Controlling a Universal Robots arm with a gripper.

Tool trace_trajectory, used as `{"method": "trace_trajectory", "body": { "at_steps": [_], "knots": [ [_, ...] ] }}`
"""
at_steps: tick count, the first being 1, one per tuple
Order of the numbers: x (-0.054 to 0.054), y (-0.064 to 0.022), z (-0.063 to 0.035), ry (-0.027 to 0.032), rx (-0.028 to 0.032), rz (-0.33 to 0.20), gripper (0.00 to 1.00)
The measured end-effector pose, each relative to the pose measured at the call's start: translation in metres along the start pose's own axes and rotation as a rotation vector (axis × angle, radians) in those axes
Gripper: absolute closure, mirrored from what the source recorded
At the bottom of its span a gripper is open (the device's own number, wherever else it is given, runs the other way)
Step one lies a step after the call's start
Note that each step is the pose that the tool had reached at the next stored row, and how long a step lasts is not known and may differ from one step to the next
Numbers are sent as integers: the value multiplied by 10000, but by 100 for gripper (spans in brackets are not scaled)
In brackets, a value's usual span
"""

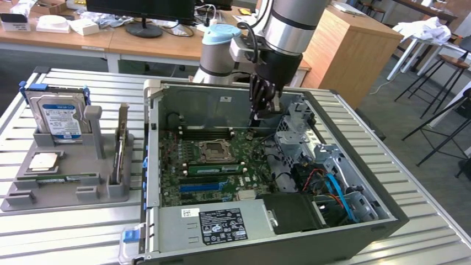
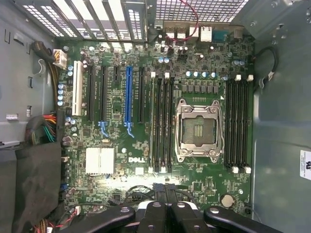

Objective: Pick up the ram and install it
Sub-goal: 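Press down the ram until it locks into place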

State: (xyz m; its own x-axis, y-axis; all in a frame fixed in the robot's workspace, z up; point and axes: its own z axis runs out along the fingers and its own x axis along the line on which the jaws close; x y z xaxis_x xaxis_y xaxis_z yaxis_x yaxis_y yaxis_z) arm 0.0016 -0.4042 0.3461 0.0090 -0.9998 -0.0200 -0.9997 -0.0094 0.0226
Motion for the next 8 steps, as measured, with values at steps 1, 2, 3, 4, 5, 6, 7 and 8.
{"method": "trace_trajectory", "body": {
  "at_steps": [1,2,3,4,5,6,7,8],
  "knots": [
    [0,0,8,-1,0,0,90],
    [0,-1,16,-1,1,-1,90],
    [0,-1,25,0,1,-1,90],
    [1,-1,33,0,2,0,90],
    [1,-1,42,-1,2,0,90],
    [1,-1,50,0,2,0,90],
    [1,-1,60,-1,3,-1,90],
    [1,-2,71,-1,3,-1,90]
  ]
}}
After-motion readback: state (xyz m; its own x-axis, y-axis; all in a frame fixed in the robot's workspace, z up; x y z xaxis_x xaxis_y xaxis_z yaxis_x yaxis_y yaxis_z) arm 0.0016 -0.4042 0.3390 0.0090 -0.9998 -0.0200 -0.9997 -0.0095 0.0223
